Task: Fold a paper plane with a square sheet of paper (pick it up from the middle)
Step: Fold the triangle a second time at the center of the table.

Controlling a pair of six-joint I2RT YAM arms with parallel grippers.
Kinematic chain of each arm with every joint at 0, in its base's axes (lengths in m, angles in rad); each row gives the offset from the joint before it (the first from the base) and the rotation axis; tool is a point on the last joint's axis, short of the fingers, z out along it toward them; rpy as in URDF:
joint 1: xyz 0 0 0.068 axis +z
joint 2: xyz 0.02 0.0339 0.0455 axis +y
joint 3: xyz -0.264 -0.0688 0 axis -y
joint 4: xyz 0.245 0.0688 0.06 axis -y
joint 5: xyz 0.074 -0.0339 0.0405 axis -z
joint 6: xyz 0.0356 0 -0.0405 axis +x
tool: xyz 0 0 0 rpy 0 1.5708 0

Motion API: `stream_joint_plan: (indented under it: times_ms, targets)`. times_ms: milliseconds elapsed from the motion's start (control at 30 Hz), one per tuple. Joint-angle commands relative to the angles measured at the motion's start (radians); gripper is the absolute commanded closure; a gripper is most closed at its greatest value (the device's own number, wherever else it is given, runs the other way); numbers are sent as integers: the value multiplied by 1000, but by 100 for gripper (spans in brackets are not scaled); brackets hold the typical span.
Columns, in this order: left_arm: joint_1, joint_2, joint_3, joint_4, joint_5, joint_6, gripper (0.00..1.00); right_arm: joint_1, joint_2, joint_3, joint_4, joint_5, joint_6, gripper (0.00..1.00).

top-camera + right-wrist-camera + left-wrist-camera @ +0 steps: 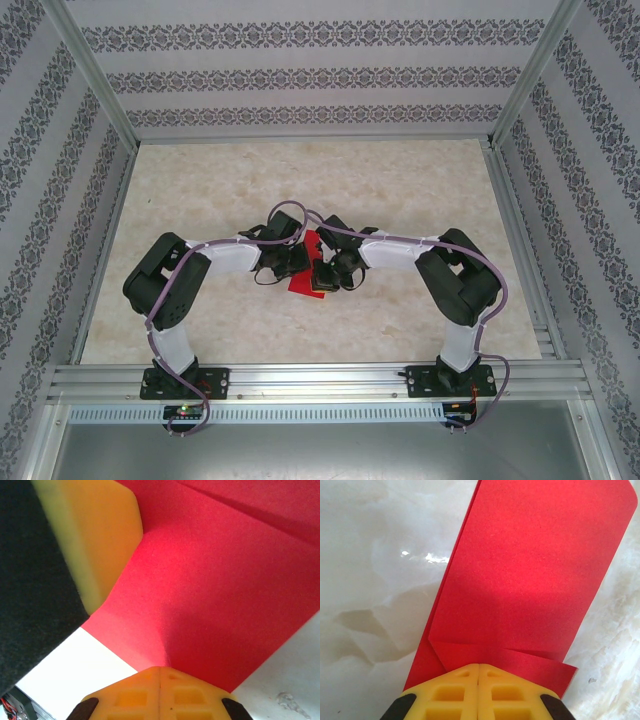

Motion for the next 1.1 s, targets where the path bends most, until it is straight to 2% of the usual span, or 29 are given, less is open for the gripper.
stream_joint_plan:
  times_ms: [0,300,533,833,1067]
  targets:
    - [-21,74,-42,-90,-36,-19,92,6,3,-29,15,13,13,100]
    - [-20,80,-41,-98,-37,-21,92,-4,-28,-92,21,-19,-7,99]
    - [-20,83,-42,-90,-32,-25,92,-29,-81,-36,21,-40,-23,99]
    - [-21,83,-39,-89,-25,-24,92,-38,10,31,18,-47,-50,99]
    - [-20,86,-40,-95,-27,-26,92,-43,31,6,5,-49,-74,99]
